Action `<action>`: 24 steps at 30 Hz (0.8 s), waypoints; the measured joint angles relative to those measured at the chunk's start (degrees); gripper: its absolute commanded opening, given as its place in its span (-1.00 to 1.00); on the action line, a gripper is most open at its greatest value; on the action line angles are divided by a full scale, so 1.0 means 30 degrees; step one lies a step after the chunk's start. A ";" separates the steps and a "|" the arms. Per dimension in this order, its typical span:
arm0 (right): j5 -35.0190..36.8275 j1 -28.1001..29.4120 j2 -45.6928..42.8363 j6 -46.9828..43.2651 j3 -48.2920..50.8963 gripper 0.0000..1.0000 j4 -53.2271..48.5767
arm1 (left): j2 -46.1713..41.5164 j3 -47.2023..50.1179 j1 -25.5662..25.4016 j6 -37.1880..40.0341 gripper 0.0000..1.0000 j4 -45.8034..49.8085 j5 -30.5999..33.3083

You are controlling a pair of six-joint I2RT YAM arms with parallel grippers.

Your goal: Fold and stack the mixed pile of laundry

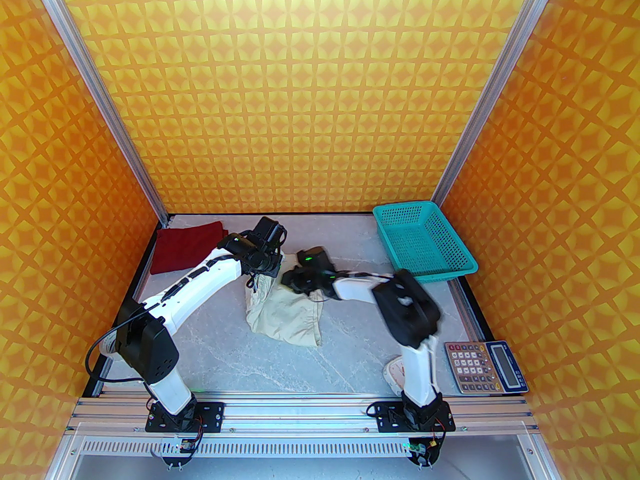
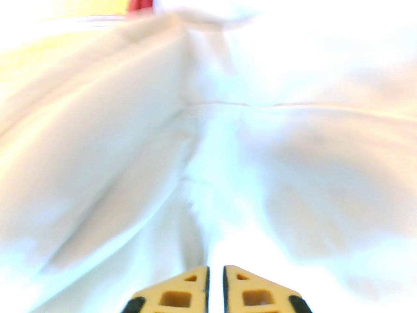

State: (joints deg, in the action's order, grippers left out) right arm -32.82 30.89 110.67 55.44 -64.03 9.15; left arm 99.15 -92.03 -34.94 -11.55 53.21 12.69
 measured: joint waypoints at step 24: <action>-0.0182 -0.2805 -0.2098 -0.3555 0.5115 -0.61 -0.3264 | 0.2404 -0.1158 -0.3118 -0.2404 -1.00 0.0648 0.1683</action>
State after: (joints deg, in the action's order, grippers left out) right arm -33.36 22.48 104.38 44.77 -48.69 -0.64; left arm 106.37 -95.50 -44.29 -18.76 55.16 17.74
